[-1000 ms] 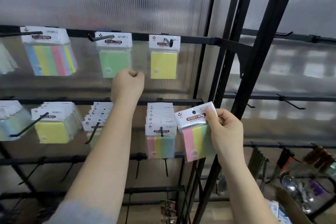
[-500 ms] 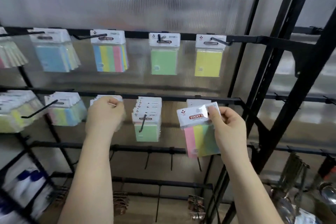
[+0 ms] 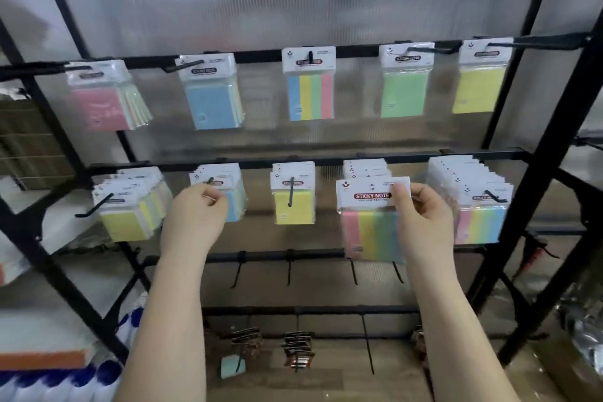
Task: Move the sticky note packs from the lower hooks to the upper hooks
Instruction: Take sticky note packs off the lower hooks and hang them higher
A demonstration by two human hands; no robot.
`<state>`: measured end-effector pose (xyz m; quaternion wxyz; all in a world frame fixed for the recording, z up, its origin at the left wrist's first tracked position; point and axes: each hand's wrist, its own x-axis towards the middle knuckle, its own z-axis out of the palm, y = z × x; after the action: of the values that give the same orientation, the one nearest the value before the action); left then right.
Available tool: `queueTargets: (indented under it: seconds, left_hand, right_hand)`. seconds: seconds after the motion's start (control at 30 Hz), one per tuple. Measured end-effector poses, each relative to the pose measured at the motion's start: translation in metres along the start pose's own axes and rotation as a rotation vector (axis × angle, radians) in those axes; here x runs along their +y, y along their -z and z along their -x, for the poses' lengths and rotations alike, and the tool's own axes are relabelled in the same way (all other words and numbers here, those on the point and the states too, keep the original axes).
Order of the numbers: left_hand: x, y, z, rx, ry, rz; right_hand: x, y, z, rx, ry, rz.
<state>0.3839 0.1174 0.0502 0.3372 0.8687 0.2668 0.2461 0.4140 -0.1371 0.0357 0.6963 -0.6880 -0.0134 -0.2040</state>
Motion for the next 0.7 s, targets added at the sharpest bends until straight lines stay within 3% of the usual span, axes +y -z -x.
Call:
queueTargets:
  seconds: [0.33, 0.7]
  left_hand:
    - [-0.031, 0.029, -0.015, -0.039, -0.044, 0.01]
    - [-0.035, 0.028, -0.026, -0.011, -0.023, 0.027]
  right_hand:
    - [-0.019, -0.049, 0.04, -0.022, 0.022, 0.003]
    - [-0.08, -0.076, 0.001, -0.018, 0.175, -0.177]
